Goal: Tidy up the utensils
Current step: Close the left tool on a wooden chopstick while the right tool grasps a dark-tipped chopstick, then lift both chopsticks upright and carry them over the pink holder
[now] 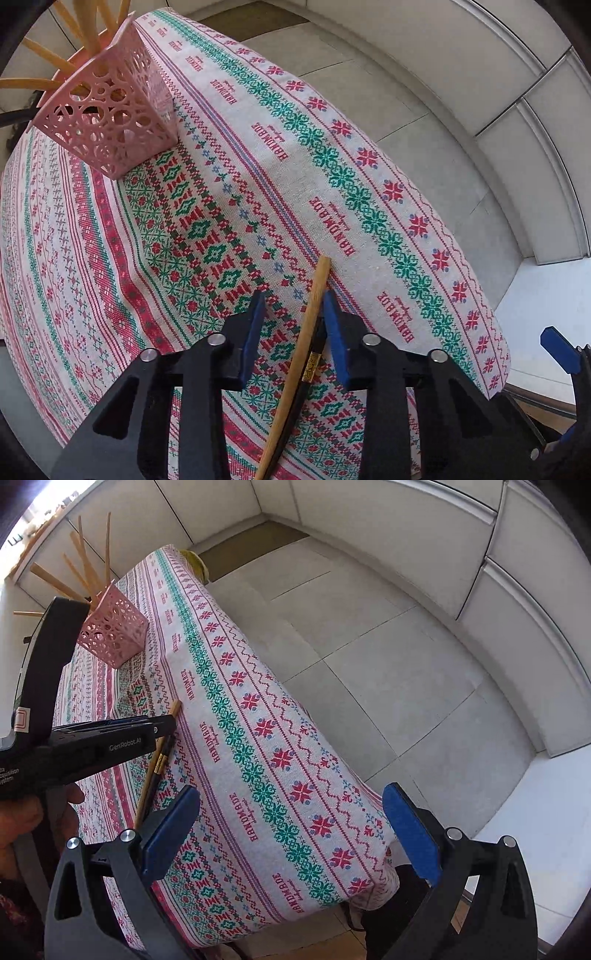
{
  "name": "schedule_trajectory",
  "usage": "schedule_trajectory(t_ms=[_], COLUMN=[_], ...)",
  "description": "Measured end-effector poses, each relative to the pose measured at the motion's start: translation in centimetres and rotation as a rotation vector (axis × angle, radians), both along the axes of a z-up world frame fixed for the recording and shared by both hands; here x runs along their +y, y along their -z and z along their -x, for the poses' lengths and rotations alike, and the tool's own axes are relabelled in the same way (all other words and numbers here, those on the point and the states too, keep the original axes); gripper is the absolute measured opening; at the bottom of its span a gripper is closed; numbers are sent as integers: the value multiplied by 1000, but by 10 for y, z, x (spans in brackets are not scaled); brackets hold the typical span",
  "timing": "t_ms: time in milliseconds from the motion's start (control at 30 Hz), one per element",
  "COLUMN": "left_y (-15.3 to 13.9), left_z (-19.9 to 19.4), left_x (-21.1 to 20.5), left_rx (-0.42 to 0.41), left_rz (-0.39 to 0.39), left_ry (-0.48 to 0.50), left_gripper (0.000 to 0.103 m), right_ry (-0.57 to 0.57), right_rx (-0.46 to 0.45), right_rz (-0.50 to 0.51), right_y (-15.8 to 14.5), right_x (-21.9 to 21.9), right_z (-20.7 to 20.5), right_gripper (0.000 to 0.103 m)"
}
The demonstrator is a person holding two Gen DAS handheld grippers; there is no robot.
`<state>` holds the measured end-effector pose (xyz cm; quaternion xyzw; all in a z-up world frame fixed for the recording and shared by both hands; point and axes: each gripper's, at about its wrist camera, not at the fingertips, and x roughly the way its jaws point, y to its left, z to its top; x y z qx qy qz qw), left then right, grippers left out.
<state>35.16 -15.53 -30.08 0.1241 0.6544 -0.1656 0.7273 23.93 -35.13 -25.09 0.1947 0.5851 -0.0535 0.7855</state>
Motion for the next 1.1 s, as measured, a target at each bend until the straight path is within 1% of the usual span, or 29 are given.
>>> schedule_trajectory(t_ms=[133,200,233,300,367,500,567,633,667,700,733,800,833,900,933,967,1000,1033,1067,1100], left_y=[0,-2,-3,-5,-6,-8,-9,-11,-12,-13,-14,-15,-16,-20,-21,-24,-28,-32,-38,-44], left_z=[-5,-7,-9,-13,-11,-2,5,9,11,13,14,17,18,20,25,27,27,32,34,35], left_x=[11,23,30,50,72,120,144,166,176,187,195,212,218,230,242,248,252,261,267,270], left_rx=[-8,-9,-5,7,15,39,37,38,40,39,39,37,35,27,23,18,6,-7,-21,-39], left_rz=[28,34,30,27,8,-13,-40,-45,-43,-42,-40,-32,-30,-27,-20,-13,-4,5,16,27], left_ry=[-34,-55,-74,-109,-143,-208,-229,-251,-260,-269,-276,-291,-294,-296,-297,-298,-304,-307,-309,-316], left_gripper=[31,21,11,10,7,7,7,7,7,7,7,7,7,7,7,7,7,7,7,6], right_ry=[-12,-14,-14,-14,-16,-70,-101,-111,-108,-98,-83,-57,-43,-22,-16,-14,-24,-60,-101,-123], right_rx=[9,13,14,14,17,26,31,45,58,75,94,132,150,154,145,127,93,64,51,55], right_rz=[4,6,5,3,-7,12,54,108,120,112,96,91,108,159,176,190,201,213,230,252], right_y=[3,4,5,6,7,9,9,13,18,22,27,36,40,42,41,40,36,32,29,28], right_x=[4,8,10,15,24,62,84,101,107,112,116,122,125,133,138,143,150,160,173,183], right_z=[-2,-3,-4,-8,-15,-37,-46,-53,-56,-60,-63,-69,-71,-73,-74,-75,-76,-77,-80,-81], right_gripper=[96,96,96,96,96,96,96,96,95,93,88,86,86,87,86,79,59,44,12,9])
